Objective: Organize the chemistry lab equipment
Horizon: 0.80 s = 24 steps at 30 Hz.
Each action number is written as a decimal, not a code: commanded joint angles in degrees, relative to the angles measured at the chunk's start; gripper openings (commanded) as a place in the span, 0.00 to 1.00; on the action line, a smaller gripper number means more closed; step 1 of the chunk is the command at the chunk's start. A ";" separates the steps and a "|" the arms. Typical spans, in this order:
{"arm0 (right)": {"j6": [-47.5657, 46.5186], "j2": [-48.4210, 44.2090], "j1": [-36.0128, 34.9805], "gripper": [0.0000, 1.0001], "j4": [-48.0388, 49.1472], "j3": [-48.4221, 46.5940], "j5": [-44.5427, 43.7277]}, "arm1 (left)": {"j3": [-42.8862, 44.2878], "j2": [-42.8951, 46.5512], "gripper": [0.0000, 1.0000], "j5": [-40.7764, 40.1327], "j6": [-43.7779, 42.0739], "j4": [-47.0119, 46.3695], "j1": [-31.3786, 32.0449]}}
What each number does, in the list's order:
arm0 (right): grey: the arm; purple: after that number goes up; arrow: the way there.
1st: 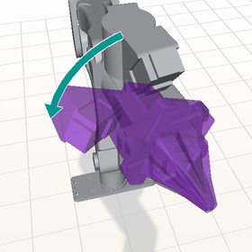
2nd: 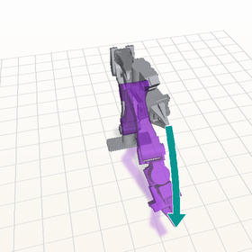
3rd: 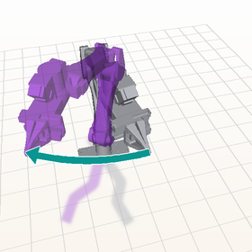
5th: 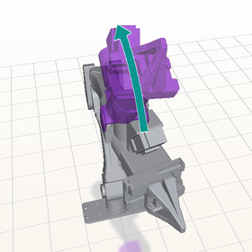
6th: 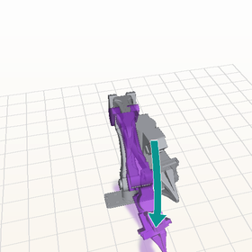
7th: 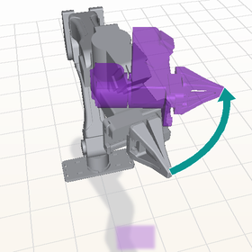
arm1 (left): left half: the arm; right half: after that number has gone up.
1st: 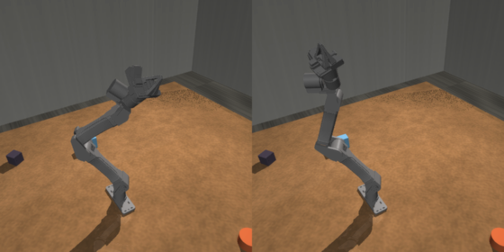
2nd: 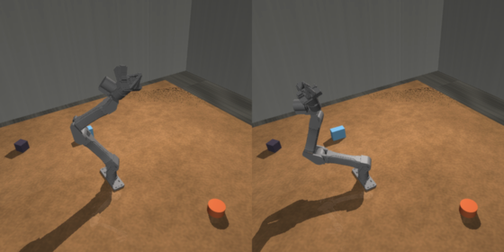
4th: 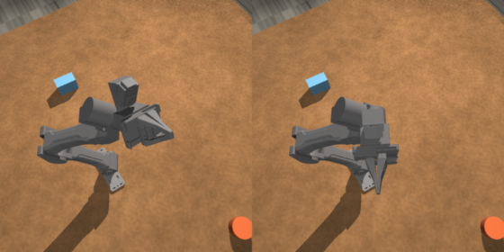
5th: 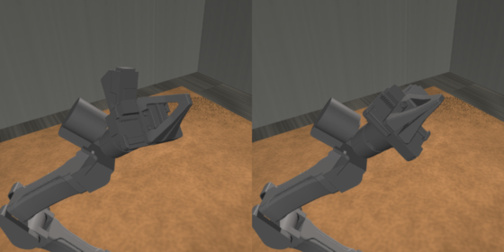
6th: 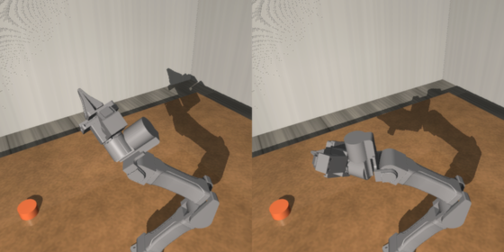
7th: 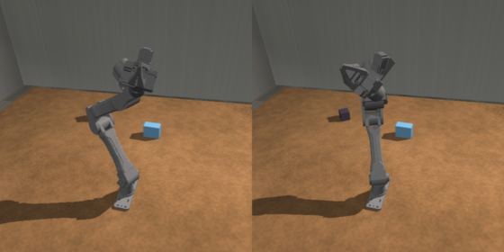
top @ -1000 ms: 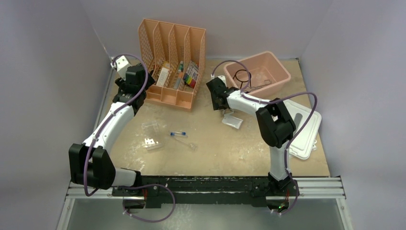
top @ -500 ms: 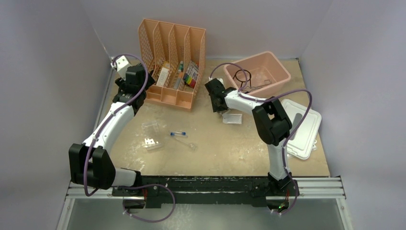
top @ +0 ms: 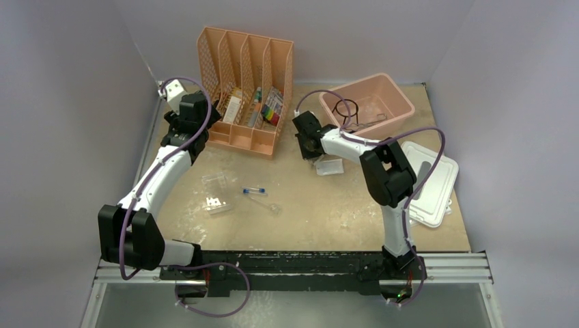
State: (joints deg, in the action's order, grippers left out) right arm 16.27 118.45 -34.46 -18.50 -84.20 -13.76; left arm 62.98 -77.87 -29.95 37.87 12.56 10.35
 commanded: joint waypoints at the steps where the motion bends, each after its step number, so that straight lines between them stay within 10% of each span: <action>1: -2.45 -0.93 -0.22 0.00 1.36 0.23 -3.88 | 1.45 1.41 0.76 -2.54 -3.29 -1.32 -0.24; 13: -5.68 -14.16 -0.09 0.00 12.37 -0.66 14.96 | 3.66 1.59 0.77 -4.94 -6.76 -3.89 -0.24; 24: -7.12 -20.33 2.95 0.00 14.28 -7.76 12.12 | 4.04 0.47 0.77 -4.35 -6.00 -5.28 -0.24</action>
State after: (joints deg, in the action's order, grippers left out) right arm 10.52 101.86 -33.80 -6.94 -88.09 -1.32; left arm 64.49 -77.87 -33.85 32.12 10.39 10.35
